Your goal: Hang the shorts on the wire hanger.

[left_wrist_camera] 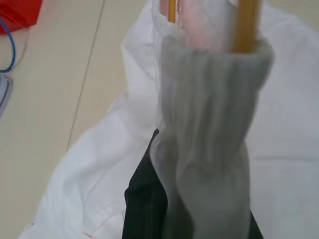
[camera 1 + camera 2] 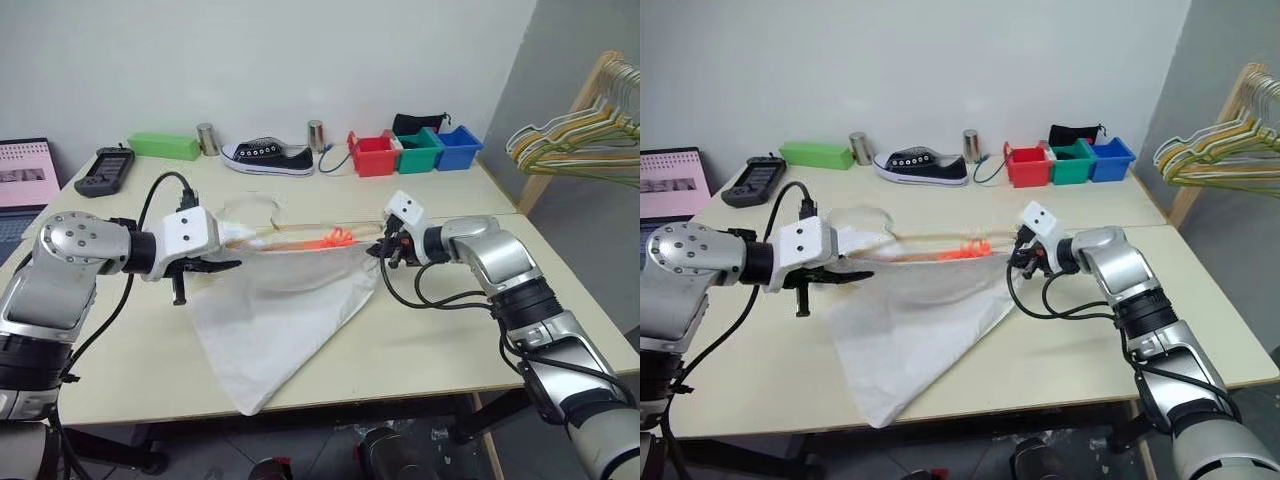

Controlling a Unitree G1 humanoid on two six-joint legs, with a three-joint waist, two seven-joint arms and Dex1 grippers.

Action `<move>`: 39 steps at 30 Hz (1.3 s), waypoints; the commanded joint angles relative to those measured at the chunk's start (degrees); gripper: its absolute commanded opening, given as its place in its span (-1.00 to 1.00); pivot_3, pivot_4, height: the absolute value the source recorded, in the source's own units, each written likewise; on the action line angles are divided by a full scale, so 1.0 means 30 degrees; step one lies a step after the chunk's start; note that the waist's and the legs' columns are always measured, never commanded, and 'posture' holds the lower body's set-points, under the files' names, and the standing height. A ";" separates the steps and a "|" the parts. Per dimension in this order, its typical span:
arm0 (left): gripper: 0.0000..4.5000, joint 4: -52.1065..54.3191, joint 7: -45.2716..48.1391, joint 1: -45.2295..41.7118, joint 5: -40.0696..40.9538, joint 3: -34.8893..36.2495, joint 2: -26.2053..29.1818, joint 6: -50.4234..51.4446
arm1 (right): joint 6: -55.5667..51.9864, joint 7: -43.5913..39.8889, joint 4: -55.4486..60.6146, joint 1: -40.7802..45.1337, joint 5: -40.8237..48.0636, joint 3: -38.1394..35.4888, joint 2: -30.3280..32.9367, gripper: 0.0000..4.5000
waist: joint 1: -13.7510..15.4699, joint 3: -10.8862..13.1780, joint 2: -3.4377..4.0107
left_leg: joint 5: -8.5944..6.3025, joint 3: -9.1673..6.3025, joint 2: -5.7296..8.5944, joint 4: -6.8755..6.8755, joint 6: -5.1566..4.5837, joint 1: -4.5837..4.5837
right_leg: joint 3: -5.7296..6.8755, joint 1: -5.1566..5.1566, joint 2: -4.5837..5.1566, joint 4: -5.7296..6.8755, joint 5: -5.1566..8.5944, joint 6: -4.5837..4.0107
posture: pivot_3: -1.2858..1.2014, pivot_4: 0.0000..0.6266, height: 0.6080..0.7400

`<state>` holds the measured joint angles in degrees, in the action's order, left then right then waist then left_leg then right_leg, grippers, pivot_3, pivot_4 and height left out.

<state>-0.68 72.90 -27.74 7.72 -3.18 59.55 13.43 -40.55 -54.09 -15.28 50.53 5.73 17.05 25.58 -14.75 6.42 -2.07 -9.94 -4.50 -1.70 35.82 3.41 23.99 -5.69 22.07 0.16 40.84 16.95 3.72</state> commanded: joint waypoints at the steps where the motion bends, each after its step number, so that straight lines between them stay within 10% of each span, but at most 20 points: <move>1: -1.00 -0.0276 0.0545 0.0105 -0.0621 0.0058 0.1269 -0.0041 | -0.0409 0.0296 0.1544 0.0318 -0.0449 -0.0400 0.1059 -1.00 | -0.0045 0.0000 0.0000 | 0.0000 -0.0002 -0.0002 0.0000 0.0000 0.0004 | 0.0004 0.0003 0.0000 0.0000 0.0002 -0.0003 | -0.11 -1.00 1.00; 39: -1.00 -0.5067 -0.0879 -0.3078 -0.5333 -0.3228 -0.0160 -0.4404 | -0.5470 0.0343 1.0712 0.0824 0.1541 -0.0393 0.2960 -1.00 | -0.1315 -0.0001 -0.0002 | -0.0001 0.0002 -0.0002 -0.0017 0.0001 0.0021 | -0.0003 0.0028 0.0012 -0.0016 0.0011 -0.0008 | -0.18 -1.00 1.00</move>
<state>-14.13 71.05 -35.57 -4.61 -12.02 58.49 0.64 -56.25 -54.27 13.66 50.12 9.83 18.79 33.68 -18.69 6.41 -2.08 -9.95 -4.50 -1.70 35.77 3.41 24.06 -5.70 22.15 0.20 40.79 16.98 3.70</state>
